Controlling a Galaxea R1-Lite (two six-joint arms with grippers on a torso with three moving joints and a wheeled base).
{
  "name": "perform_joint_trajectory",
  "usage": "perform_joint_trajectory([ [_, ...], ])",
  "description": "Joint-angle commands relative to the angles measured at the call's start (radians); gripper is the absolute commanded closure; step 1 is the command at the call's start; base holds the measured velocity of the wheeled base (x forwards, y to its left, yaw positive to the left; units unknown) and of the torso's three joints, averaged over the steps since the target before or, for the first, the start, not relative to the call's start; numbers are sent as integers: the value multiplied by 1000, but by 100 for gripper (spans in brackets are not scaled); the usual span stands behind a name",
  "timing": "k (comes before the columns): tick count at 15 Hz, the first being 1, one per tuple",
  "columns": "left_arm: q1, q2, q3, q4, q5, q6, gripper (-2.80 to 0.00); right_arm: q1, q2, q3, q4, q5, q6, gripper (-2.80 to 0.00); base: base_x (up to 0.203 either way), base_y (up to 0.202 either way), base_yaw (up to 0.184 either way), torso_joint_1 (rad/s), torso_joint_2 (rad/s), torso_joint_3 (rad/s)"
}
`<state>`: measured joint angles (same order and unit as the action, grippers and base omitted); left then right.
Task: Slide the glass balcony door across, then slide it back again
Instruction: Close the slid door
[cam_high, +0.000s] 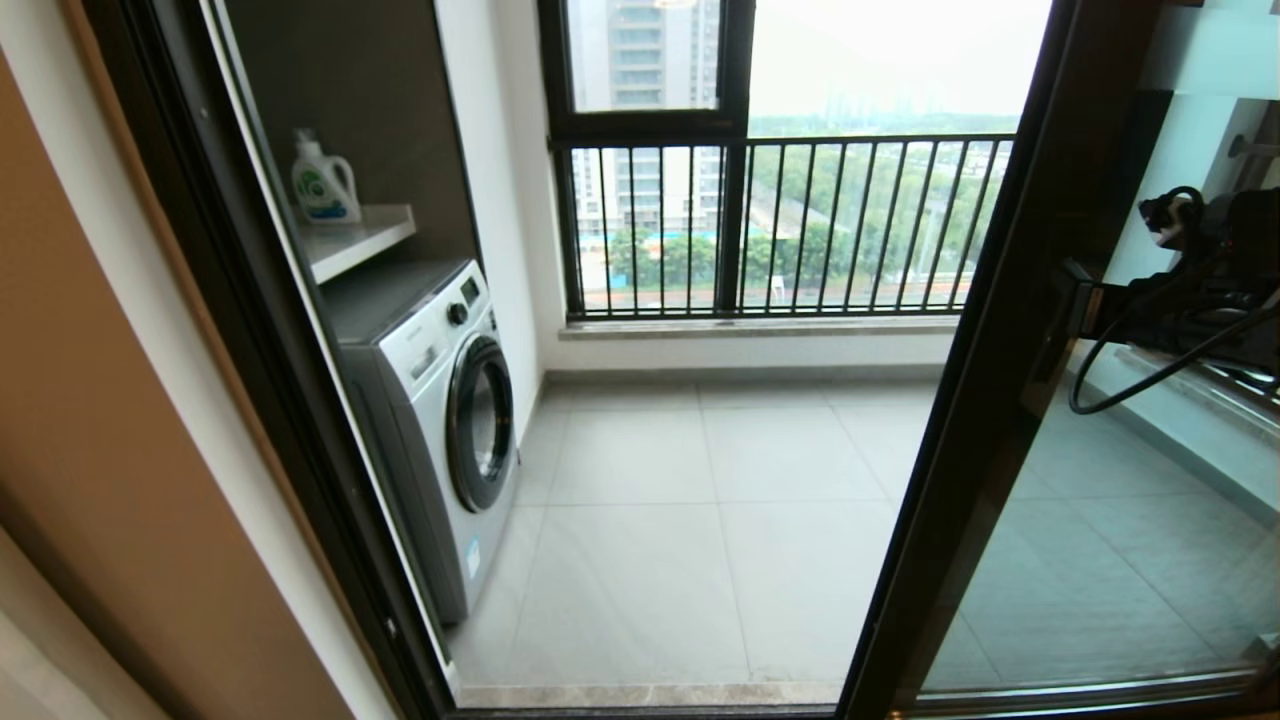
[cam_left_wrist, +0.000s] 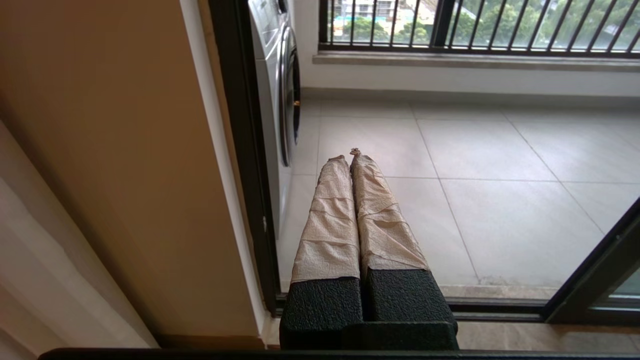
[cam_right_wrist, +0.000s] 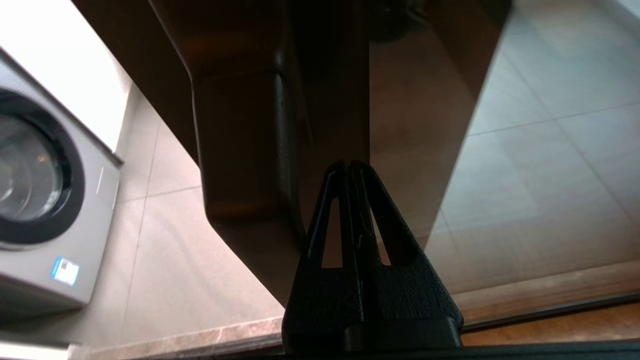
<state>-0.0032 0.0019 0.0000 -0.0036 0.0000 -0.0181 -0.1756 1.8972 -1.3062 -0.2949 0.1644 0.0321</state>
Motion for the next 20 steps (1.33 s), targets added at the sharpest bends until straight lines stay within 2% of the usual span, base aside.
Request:
perform_joint_trajectory([
  [1,0,0,0,1,0,0,0,12,-18,22,-17,-3,0,0,0,0,0,0,0,0],
  [6,0,0,0,-1,0,0,0,69,-27,71,-59,-9,5,0,0,0,0,0,0,0],
  [10,0,0,0,0,0,0,0,179,-20,123,-149,-99,5,0,0,0,0,0,0,0],
  [14,0,0,0,-1,0,0,0,242,-38,128,-155,-163,3,0,0,0,0,0,0,0],
  [20,0,0,0,-1,0,0,0,306,-40,116,-158,-175,-1,0,0,0,0,0,0,0],
])
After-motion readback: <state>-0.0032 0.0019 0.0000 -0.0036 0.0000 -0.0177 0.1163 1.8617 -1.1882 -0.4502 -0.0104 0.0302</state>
